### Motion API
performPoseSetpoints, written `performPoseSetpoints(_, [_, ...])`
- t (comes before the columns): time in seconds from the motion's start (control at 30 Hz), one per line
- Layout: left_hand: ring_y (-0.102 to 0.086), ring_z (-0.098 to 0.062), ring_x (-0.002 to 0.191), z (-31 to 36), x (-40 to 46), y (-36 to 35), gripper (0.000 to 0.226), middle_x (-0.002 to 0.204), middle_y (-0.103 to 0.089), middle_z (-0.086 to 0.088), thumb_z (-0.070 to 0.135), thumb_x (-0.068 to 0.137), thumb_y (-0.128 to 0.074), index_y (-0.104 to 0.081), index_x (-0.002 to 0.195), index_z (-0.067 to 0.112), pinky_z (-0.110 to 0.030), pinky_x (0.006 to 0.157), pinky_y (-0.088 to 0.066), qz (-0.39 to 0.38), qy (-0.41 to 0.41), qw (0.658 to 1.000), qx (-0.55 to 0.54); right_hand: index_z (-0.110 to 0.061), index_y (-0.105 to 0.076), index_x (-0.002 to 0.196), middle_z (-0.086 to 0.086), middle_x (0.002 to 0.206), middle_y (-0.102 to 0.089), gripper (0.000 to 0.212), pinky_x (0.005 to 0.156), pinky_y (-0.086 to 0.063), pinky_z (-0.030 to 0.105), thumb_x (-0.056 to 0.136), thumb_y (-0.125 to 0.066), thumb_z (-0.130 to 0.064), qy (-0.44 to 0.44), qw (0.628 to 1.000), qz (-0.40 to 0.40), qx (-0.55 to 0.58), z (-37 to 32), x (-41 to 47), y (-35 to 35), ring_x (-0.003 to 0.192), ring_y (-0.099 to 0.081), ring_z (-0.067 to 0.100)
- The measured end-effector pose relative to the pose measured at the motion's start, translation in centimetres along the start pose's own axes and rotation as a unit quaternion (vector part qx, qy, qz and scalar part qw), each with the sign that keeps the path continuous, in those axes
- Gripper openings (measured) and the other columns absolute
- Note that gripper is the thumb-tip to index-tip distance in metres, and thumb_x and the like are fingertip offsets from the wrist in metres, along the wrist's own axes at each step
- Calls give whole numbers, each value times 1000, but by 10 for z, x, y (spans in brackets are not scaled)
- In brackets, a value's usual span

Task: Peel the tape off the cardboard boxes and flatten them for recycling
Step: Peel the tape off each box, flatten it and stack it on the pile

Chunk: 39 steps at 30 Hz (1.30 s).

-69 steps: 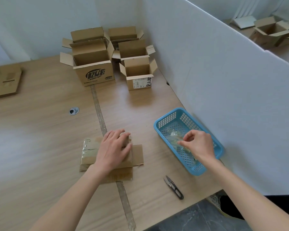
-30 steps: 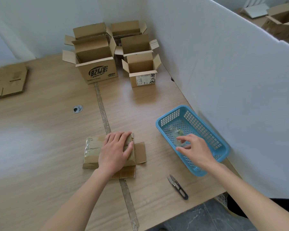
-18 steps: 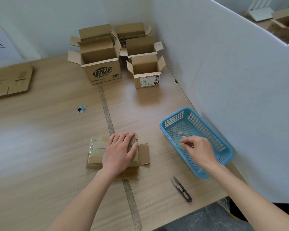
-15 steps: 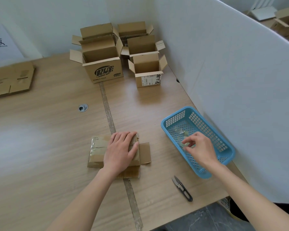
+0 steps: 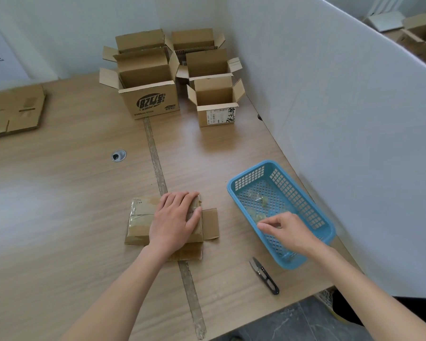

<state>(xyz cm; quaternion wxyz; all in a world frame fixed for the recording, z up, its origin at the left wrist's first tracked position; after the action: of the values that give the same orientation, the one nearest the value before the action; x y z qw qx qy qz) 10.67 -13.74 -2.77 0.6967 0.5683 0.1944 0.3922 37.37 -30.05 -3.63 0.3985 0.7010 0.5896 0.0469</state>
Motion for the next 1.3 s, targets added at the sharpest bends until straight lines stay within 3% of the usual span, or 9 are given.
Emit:
performPoseSetpoints(0.17, [-46,-14,120,0,1,0,48,125,-60,10,52,100,-37,-56,136,27,-32,114,-26,-2,-1,1000,1,-35,-75,114,-27,121,-60,39,95,-52,28,80,-80,-52,17,999,1,-32,2,-3,-2,103,-61,-4])
performPoseSetpoints(0.27, [-45,-13,120,0,0,0,48,126,-60,10,53,100,-37,-55,137,28,-33,113,-27,-1,2,1000,-1,-39,-74,106,-30,116,-45,35,81,-52,25,75,-84,-51,19,999,22,-45,3,-4,-5,87,-65,1])
performPoseSetpoints(0.43, [-44,-13,122,0,0,0,49,128,-59,10,54,100,-35,-54,138,29,-34,114,-29,-10,6,1000,-3,-37,-70,110,-22,105,-64,41,81,-57,22,73,-88,-41,33,999,36,-20,4,-4,-8,94,-65,-2])
performPoseSetpoints(0.67, [-47,-15,123,0,0,0,51,129,-58,11,55,100,-32,-53,140,30,-33,116,-27,-24,12,1000,2,-40,-50,143,-20,98,-70,82,85,-58,23,72,-90,-39,36,999,36,-20,4,-6,-8,88,-65,-5])
performPoseSetpoints(0.8, [-47,-16,124,0,0,0,52,129,-57,11,55,100,-32,-53,140,30,-34,116,-28,-26,16,1000,-2,-44,-58,130,-28,107,-50,48,74,-45,18,86,-72,-56,71,991,57,-102,2,-5,-7,91,-54,-7])
performPoseSetpoints(0.93, [-46,-16,125,0,-1,0,51,129,-57,10,55,100,-33,-53,140,30,-34,116,-28,-25,16,1000,-2,-28,-78,104,-19,105,-67,14,82,-57,28,94,-70,-33,104,983,131,-78,-7,-4,-5,86,-60,-7])
performPoseSetpoints(1.13, [-47,-16,125,-1,0,0,52,130,-57,11,55,100,-32,-51,141,30,-34,116,-27,-33,14,999,4,-27,-76,79,-19,71,-70,16,70,-57,13,78,-86,-15,58,984,157,-64,-18,-3,-4,66,-66,-7])
performPoseSetpoints(1.2, [-47,-15,125,-1,0,0,52,130,-57,11,55,100,-31,-51,141,30,-34,117,-26,-34,14,999,6,-27,-72,76,-17,68,-68,19,69,-58,16,78,-86,-13,54,983,161,-69,-21,-3,-2,64,-65,-5])
performPoseSetpoints(1.3, [-47,-15,125,0,0,0,51,130,-57,11,55,100,-32,-52,140,30,-34,117,-26,-32,13,999,5,-24,-72,74,-15,66,-67,17,69,-60,27,81,-84,-33,58,976,175,-115,-23,-2,3,64,-65,-1])
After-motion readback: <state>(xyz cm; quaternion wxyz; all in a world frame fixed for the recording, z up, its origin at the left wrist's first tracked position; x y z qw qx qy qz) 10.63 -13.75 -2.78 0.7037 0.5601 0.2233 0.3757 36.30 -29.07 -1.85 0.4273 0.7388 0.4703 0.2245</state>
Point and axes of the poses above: each hand's wrist, its own x-axis towards the middle knuckle, its own y-axis out of the back of the hand, z = x × y, the point moved 1 cm from there along x, towards the middle knuckle
